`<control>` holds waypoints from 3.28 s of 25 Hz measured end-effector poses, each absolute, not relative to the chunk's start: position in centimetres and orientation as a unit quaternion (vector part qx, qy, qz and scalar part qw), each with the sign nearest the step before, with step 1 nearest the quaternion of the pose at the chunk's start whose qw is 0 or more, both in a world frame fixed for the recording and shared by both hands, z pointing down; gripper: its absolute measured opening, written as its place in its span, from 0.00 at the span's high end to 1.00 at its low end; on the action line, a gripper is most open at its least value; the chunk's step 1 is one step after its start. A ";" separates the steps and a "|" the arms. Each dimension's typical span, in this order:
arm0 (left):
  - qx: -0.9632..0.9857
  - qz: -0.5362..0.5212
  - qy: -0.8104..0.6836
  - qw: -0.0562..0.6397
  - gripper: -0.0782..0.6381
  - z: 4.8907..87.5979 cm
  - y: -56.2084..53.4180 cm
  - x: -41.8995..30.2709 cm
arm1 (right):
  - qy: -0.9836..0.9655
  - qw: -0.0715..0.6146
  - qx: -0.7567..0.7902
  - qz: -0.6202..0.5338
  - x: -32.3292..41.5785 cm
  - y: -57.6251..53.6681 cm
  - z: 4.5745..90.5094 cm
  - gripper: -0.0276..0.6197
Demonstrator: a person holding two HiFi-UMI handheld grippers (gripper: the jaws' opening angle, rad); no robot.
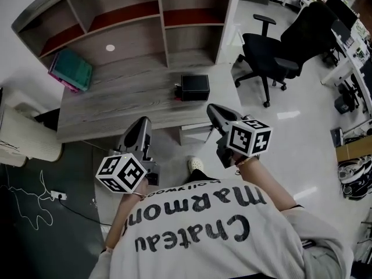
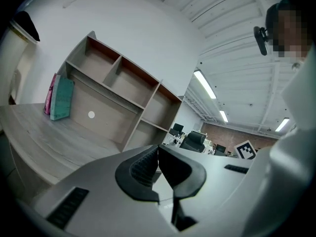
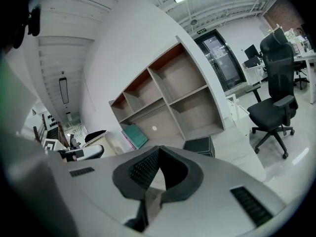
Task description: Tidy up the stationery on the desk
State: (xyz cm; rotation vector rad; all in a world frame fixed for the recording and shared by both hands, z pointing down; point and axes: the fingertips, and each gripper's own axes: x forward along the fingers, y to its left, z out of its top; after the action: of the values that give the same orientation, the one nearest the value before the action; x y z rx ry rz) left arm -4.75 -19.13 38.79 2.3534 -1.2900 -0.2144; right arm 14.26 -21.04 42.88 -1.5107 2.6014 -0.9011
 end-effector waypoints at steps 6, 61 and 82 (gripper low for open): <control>0.839 -0.079 -0.487 0.232 0.87 39.0 -24.2 -4.6 | 0.835 -0.015 -0.463 -0.296 14.7 -27.2 43.4 0.93; 0.712 -0.107 -0.631 0.289 0.87 44.5 -32.0 -12.6 | 0.813 -0.575 -0.014 -0.090 7.6 -39.1 61.1 0.25; 0.725 -0.101 -0.619 0.287 0.87 44.3 -33.2 -11.0 | 0.859 -0.482 -0.115 -0.129 8.5 -41.7 58.9 0.25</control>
State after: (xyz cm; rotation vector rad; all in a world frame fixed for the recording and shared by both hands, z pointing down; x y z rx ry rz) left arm -10.96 -33.20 44.33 1.9364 -1.6530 -0.2712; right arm 8.51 -41.70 58.95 -0.5435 4.0657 -0.6104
